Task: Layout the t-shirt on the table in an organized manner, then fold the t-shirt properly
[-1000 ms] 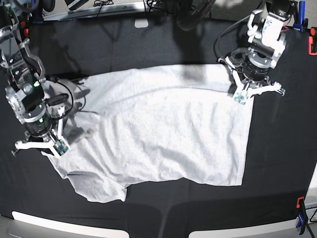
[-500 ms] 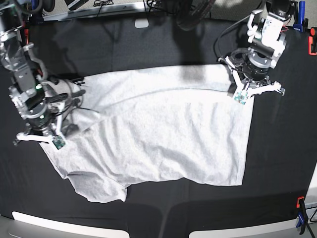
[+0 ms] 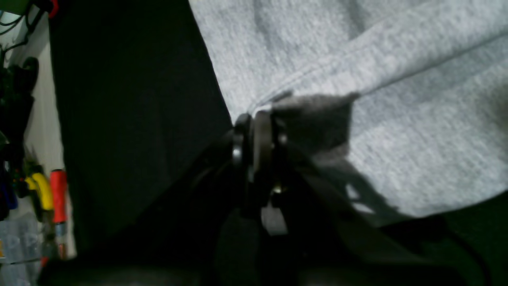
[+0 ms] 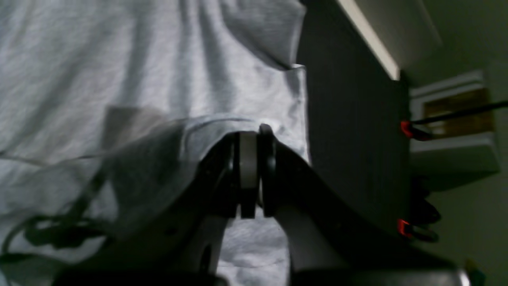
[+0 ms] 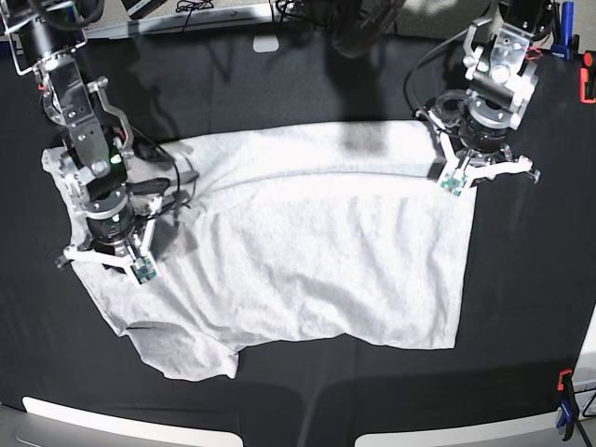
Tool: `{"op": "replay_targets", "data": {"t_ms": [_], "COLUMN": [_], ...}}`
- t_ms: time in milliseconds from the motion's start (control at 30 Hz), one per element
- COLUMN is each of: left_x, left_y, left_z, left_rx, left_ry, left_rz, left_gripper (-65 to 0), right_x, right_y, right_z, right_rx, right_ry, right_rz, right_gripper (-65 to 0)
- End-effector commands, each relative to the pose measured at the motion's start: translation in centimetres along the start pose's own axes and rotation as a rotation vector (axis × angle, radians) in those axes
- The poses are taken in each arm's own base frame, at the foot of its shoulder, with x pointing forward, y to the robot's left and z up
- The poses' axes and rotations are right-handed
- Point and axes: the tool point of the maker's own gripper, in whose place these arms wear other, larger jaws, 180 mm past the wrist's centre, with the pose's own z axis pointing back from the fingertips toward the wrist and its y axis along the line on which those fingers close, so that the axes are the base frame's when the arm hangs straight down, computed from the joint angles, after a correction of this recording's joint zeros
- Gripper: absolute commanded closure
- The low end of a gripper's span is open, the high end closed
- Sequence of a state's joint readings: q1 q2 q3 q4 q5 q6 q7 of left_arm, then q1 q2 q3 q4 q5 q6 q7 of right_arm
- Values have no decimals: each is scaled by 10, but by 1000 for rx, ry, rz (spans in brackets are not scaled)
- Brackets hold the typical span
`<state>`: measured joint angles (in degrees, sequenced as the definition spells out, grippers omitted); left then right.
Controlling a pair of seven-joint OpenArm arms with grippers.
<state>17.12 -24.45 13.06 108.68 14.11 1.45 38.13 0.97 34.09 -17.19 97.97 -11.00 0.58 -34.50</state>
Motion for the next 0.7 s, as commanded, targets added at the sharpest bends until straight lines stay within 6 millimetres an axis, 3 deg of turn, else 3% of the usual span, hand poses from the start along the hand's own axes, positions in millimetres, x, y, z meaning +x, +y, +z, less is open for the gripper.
{"op": "replay_targets", "data": {"t_ms": [0, 67, 167, 233, 667], "left_x": [9, 9, 9, 9, 9], "left_y": [9, 8, 8, 8, 9], "left_z": [1, 1, 1, 1, 1], "left_rx": [27, 26, 26, 26, 27], "left_ry": [-33, -32, -32, -29, -34], "left_rz": [-2, 0, 0, 0, -1], "left_gripper": [0, 0, 0, 0, 0], "right_x": [13, 15, 20, 27, 33], "right_y": [-25, -34, -47, -51, -55], "right_z": [0, 0, -2, -3, -5], "right_rx": [-75, -116, -154, -151, -148], "right_ry": [-43, -41, -32, -45, -50], "right_rz": [10, 21, 5, -20, -47], "right_gripper": [0, -4, -202, -276, -287]}}
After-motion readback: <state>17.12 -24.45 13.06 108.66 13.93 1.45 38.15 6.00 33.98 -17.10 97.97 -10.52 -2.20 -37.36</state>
